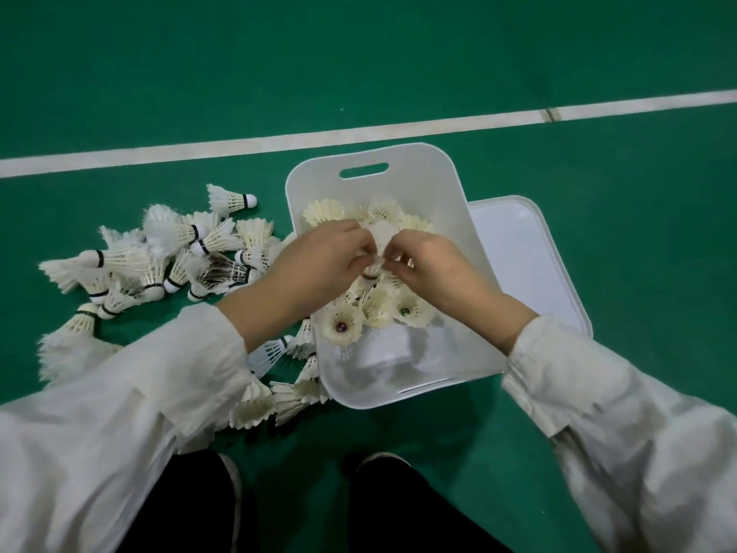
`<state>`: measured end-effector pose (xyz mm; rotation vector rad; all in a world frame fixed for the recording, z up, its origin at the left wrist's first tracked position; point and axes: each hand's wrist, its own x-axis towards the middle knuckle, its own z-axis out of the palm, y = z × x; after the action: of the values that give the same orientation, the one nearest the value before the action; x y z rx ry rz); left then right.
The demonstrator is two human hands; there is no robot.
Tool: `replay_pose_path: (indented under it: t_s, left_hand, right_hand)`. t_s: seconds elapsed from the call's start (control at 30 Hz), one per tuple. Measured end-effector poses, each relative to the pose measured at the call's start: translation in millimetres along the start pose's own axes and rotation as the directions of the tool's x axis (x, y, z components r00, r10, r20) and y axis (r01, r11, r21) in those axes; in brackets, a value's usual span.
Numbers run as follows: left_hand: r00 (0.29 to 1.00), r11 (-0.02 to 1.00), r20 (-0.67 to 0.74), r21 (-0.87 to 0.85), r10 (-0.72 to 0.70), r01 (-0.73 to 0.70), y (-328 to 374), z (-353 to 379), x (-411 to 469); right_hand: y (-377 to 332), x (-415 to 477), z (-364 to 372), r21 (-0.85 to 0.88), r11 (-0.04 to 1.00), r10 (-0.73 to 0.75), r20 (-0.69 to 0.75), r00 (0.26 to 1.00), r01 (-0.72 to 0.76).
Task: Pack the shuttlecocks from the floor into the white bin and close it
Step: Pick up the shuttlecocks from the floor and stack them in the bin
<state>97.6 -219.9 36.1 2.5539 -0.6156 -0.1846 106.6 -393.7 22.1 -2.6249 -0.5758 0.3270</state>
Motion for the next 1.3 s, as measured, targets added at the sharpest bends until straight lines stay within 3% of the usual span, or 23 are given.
replay_pose_path:
  t_s: [0.13,0.33,0.57,0.7,0.83,0.97,1.07,1.17,1.3]
  left_hand:
    - [0.994,0.994,0.112,0.112,-0.009,-0.004,-11,-28,-6]
    - [0.957,0.936,0.282,0.349,-0.064,-0.04,-46,-59,-26]
    - [0.922,0.898,0.353,0.44,-0.161,-0.012,-84,-83,-58]
    - [0.922,0.908,0.304,0.407,-0.241,0.103,-113,-91,-89]
    - [0.912,0.902,0.223,0.347,-0.343,0.255,-135,-87,-123]
    - [0.881,0.887,0.186,0.256,-0.435,0.384,-150,-75,-153]
    - [0.85,0.861,0.165,0.199,-0.5,0.468,-163,-64,-172]
    - [0.819,0.834,0.159,0.115,-0.551,0.539,-177,-46,-186]
    - [0.788,0.802,0.158,0.039,-0.594,0.597,-192,-15,-192]
  right_hand:
    - [21,9,9,-0.065,0.994,0.085,-0.077,0.993,-0.09]
    - [29,28,58,-0.189,0.974,0.153,0.129,0.98,-0.127]
    - [23,35,67,-0.205,0.969,0.198,0.296,0.934,-0.14]
    - [-4,33,31,-0.273,0.958,0.148,0.234,0.961,-0.081]
    - [-66,35,1,-0.208,0.975,-0.061,0.114,0.992,0.083]
    - [-135,46,9,-0.143,0.95,-0.253,0.16,0.954,0.276]
    - [-169,61,48,-0.15,0.914,-0.327,0.275,0.904,0.376]
    - [-177,79,97,-0.186,0.913,-0.276,0.374,0.886,0.363]
    - [-173,103,144,-0.165,0.973,-0.075,0.424,0.902,0.158]
